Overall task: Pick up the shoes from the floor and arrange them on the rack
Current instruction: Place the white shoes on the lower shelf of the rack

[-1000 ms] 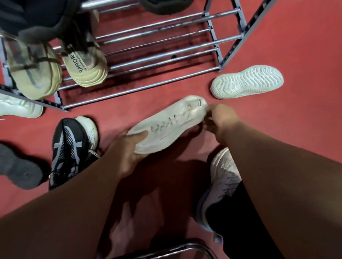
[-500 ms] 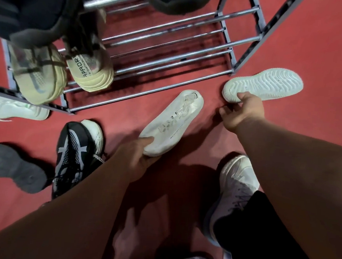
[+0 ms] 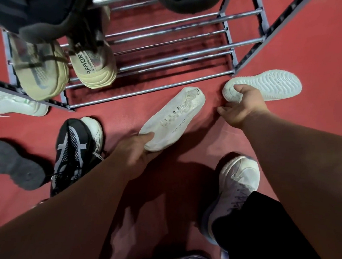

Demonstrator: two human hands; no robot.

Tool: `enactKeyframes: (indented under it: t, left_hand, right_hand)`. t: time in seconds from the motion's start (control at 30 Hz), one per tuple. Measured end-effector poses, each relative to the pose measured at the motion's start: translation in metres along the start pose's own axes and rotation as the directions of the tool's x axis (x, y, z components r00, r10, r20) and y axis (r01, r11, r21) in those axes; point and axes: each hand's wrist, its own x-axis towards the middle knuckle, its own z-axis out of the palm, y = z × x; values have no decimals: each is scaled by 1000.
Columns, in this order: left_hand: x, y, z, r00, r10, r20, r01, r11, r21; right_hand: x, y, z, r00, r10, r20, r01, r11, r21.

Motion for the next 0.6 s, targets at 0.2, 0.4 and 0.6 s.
enactKeyframes:
  t: [0.2, 0.4, 0.6]
  left_hand:
    - [-1, 1, 4, 1000, -8, 6, 8, 1000, 20]
    - [-6, -2, 8, 999, -5, -42, 6, 1000, 23]
    - [-14, 2, 13, 990, -17, -143, 23, 999, 41]
  right_hand:
    - [-3, 10, 10, 994, -57, -97, 75, 979, 189]
    - [-27, 23, -2, 920, -263, -290, 219, 960, -174]
    - [-65, 111, -38, 866, -499, 0, 179, 310, -934]
